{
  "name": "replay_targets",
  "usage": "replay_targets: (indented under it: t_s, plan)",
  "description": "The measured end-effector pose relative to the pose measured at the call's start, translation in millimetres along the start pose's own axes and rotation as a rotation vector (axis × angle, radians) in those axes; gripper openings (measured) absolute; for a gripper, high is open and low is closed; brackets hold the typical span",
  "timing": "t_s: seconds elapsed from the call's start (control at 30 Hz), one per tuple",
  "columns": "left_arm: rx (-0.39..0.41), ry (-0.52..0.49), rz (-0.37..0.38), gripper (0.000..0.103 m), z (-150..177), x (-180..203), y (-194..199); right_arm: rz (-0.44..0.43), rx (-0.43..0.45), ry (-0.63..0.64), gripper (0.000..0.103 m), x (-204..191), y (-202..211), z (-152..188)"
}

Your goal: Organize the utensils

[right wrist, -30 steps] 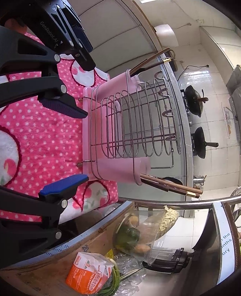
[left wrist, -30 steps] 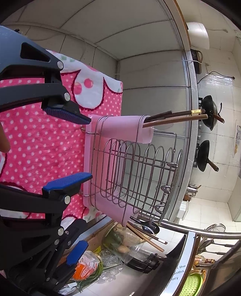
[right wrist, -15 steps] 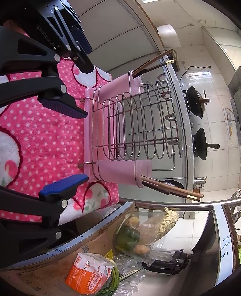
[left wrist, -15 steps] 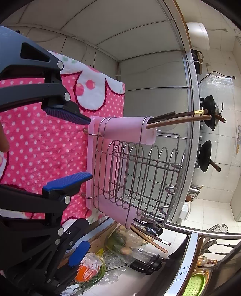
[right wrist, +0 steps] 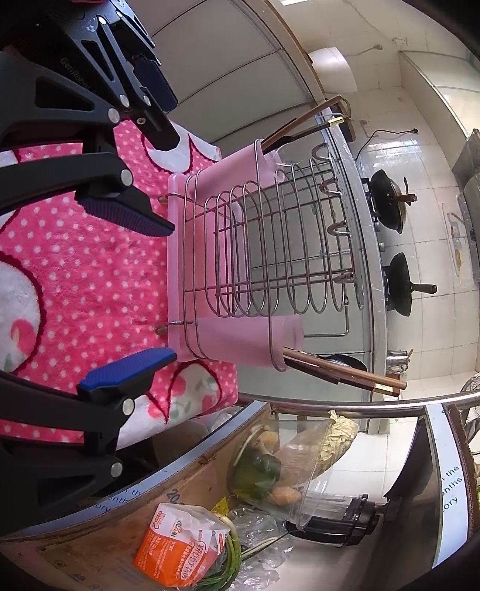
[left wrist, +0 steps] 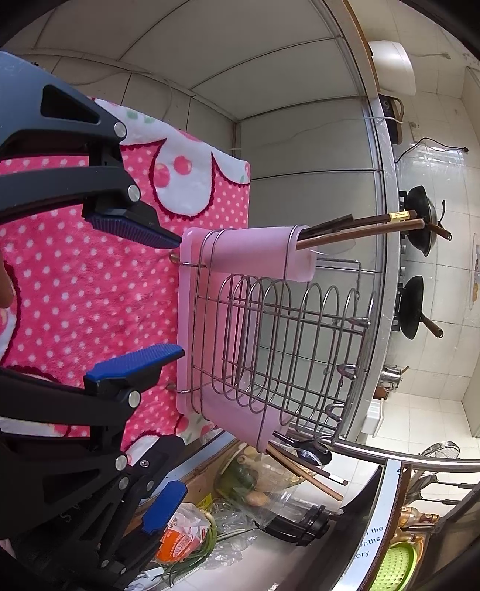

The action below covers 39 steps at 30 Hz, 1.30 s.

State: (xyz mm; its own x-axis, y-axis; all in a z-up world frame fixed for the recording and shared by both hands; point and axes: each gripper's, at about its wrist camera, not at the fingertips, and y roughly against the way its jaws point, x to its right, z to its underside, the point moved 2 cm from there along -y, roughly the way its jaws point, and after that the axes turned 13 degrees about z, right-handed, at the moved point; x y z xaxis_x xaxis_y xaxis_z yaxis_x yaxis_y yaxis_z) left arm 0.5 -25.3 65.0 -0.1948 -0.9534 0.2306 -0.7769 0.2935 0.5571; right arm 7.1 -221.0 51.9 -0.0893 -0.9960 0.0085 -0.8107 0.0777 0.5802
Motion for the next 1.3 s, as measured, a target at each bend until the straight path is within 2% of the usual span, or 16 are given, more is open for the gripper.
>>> replay_targets:
  t_s: [1.3]
  plan:
    - [-0.013, 0.001, 0.005, 0.054, 3.7, -3.8, -3.7, 0.012, -0.008, 0.01, 0.062, -1.3, -4.5, 4.9]
